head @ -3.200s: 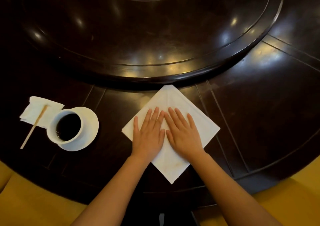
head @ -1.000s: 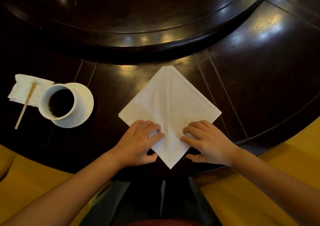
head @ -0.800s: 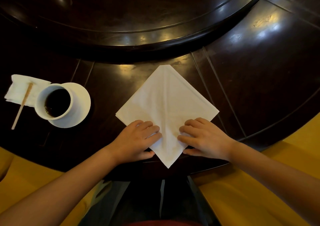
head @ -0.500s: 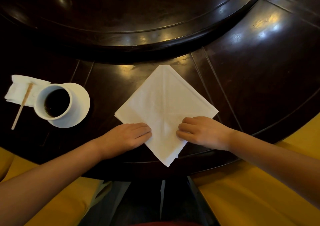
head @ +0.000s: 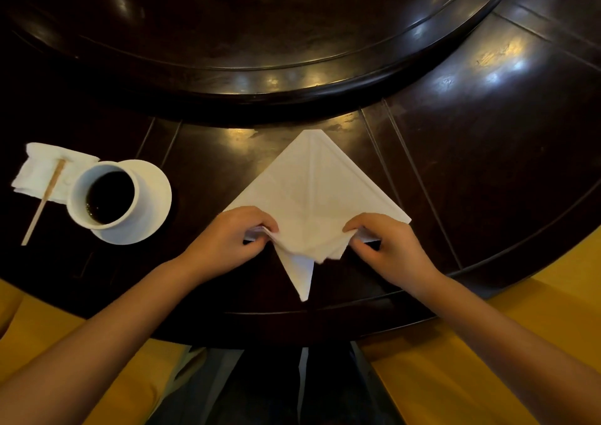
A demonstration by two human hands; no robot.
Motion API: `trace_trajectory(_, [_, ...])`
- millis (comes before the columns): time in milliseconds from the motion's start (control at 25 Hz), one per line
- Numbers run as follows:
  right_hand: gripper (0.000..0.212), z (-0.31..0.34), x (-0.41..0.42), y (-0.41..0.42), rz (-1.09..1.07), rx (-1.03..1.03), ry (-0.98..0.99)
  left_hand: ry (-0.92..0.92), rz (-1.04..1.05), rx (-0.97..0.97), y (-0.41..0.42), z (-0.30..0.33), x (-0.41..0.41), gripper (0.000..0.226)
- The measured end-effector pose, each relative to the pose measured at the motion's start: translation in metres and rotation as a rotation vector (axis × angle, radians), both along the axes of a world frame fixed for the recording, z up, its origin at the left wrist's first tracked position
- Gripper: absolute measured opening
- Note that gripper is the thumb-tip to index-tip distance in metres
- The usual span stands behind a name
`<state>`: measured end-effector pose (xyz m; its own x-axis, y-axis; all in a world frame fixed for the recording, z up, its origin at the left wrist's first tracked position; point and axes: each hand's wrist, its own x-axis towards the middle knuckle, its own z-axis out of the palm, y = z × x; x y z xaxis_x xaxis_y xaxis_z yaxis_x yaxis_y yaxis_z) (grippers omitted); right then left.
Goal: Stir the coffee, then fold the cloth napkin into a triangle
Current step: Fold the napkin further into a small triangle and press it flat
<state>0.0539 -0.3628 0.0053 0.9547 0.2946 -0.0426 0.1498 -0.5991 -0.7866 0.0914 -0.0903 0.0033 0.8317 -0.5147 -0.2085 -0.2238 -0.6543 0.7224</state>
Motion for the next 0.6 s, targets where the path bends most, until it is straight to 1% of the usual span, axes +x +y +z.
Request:
trace_trajectory(80, [0.01,0.005,0.008,0.005,-0.125,0.062,0.029,0.103,0.147,-0.096,0.002,0.009,0.003,0.026])
trace_trajectory(160, [0.007,0.012,0.019,0.008,-0.243,0.096,0.055,0.193,0.247,-0.192,0.002,0.016,0.009,0.027])
trace_trajectory(240, [0.004,0.016,0.032,0.012,-0.337,0.102,0.075,0.214,0.345,-0.224,0.001,0.016,0.019,0.031])
trace_trajectory(280, [0.002,0.016,0.039,0.014,-0.365,0.095,0.086,0.208,0.394,-0.216,-0.001,0.014,0.024,0.032])
trace_trajectory(360, [0.005,0.013,0.054,0.018,-0.404,0.047,0.123,0.199,0.5,-0.174,-0.01,0.008,0.032,0.034])
trace_trajectory(400, [0.007,0.01,0.061,0.02,-0.418,0.005,0.152,0.203,0.543,-0.15,-0.014,0.005,0.034,0.039])
trace_trajectory(480, [0.011,0.004,0.071,0.023,-0.441,-0.088,0.212,0.191,0.564,-0.125,-0.021,-0.001,0.032,0.051])
trace_trajectory(520, [0.012,0.001,0.074,0.024,-0.452,-0.126,0.224,0.158,0.563,-0.11,-0.024,-0.004,0.03,0.052])
trace_trajectory(600, [0.012,-0.004,0.075,0.026,-0.463,-0.21,0.162,0.065,0.582,-0.05,-0.028,-0.01,0.029,0.041])
